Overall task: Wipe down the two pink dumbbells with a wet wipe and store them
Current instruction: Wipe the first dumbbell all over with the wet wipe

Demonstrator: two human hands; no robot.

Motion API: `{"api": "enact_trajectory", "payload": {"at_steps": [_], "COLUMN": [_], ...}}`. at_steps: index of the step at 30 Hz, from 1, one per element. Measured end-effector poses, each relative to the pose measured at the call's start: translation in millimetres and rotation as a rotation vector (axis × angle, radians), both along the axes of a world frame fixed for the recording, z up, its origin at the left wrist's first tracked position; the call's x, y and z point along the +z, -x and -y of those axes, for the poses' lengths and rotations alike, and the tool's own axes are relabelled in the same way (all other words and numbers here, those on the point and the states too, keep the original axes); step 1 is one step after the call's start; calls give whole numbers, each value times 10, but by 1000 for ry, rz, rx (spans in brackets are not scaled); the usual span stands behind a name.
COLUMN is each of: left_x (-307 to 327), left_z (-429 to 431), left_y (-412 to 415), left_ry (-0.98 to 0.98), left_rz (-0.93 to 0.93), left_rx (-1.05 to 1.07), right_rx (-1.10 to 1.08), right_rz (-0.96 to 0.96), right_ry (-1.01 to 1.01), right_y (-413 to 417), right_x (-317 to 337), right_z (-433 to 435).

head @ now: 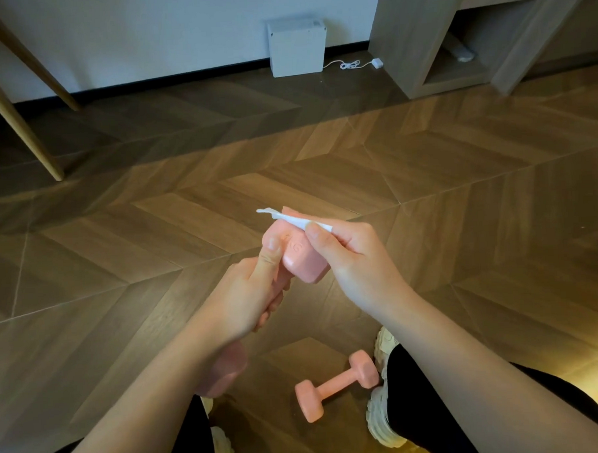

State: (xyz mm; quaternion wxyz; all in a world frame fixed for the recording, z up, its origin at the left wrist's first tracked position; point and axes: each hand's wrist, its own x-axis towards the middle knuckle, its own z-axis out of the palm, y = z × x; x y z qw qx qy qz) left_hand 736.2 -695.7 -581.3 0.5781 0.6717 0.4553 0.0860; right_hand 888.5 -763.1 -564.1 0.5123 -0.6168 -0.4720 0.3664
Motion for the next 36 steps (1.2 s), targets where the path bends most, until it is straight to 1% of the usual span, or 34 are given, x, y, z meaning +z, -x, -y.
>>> {"api": "enact_trajectory", "payload": {"at_steps": [2,6,9,13,16,19,25,28,30,32,36], "left_x": [-40,-69,-71,-83,-79,-79,-79,-77,-61,-57,-40], "left_z": [-3,-13,-25,-36,-45,-51,-47,-56,-67,-80,-80], "left_y": [-18,3,-8,1,13,0,-9,-11,-14,0,50], "left_ry": [-34,67,75,99,66,-7,8,123,151,121,48], "left_rz": [18,61,71,98,114,83,73,133,165,208,279], "left_rx": [38,109,145,176,157,126,137,195,226,225,195], "right_rx": [-9,16,1,-10,-4,19,-4,12,-28,-71,-21], "right_rz": [24,29,64,83,49,3,-5,23,40,16,-60], "right_ry": [21,-40,-36,-98,-72,-43,-90,-97,-75,-64,-50], "right_y": [-3,3,1,21,2,-11,14,28,29,-4,-37], "right_x": [-37,-64,-50,-72,-62,-42,-68,-60,-18,-45,-87], "right_z": [-7,44,-58,24,-12,-130,-69,-2,26,25,-19]}}
